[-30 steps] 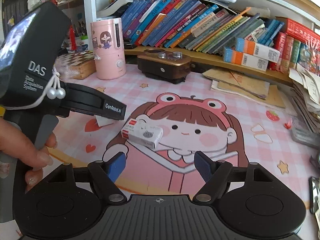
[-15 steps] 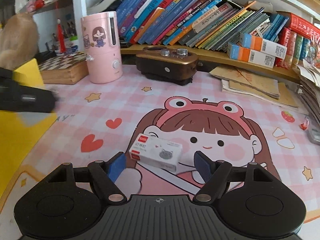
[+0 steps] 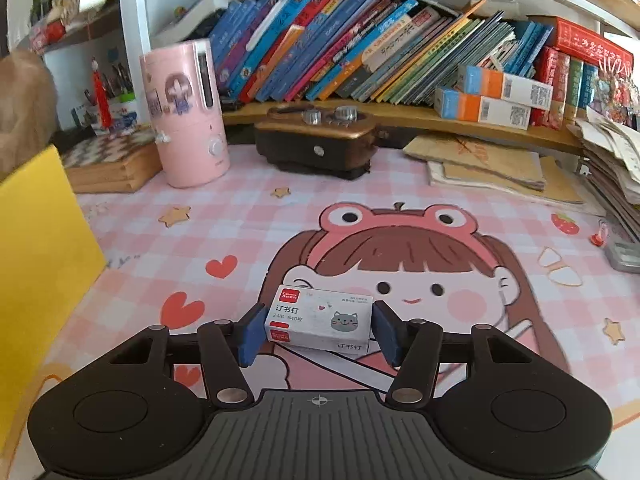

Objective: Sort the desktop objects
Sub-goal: 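Lift the charger plug and small box and carry both to the yellow box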

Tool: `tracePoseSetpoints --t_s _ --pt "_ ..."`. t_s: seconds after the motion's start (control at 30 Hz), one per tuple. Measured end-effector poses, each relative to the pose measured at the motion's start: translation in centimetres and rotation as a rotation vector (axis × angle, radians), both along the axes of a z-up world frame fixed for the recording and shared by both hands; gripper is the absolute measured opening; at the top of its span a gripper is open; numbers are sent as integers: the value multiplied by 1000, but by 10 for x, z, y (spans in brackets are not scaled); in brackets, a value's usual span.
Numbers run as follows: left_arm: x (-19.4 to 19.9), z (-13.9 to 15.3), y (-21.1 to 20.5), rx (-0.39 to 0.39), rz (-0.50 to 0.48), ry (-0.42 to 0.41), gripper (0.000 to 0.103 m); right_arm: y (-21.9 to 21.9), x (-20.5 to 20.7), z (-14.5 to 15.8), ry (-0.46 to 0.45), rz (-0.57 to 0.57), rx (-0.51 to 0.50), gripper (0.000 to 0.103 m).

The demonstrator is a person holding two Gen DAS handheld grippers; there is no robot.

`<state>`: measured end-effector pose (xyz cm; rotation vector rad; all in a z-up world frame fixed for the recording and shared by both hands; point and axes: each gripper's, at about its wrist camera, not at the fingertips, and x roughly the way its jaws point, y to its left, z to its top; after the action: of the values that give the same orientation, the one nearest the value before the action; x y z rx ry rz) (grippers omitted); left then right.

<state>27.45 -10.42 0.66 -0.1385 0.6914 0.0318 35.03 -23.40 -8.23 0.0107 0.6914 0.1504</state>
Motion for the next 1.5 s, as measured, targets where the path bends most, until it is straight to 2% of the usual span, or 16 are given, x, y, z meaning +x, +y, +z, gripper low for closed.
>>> tracePoseSetpoints --t_s 0.2,0.4,0.83,1.17,1.5 --pt "-21 7 -4 -34 -9 -14 35 -26 -36 33 -7 76 15 57" --pt "-49 11 -7 -54 -7 -15 35 -44 -68 54 28 126 27 57" --pt "-115 19 6 -103 -20 -51 35 -53 -141 89 61 139 40 57" --pt "-174 16 55 -141 -48 -53 35 -11 -206 94 119 105 39 57" --pt "-225 16 116 -112 -76 -39 35 62 -266 96 115 125 38 57"
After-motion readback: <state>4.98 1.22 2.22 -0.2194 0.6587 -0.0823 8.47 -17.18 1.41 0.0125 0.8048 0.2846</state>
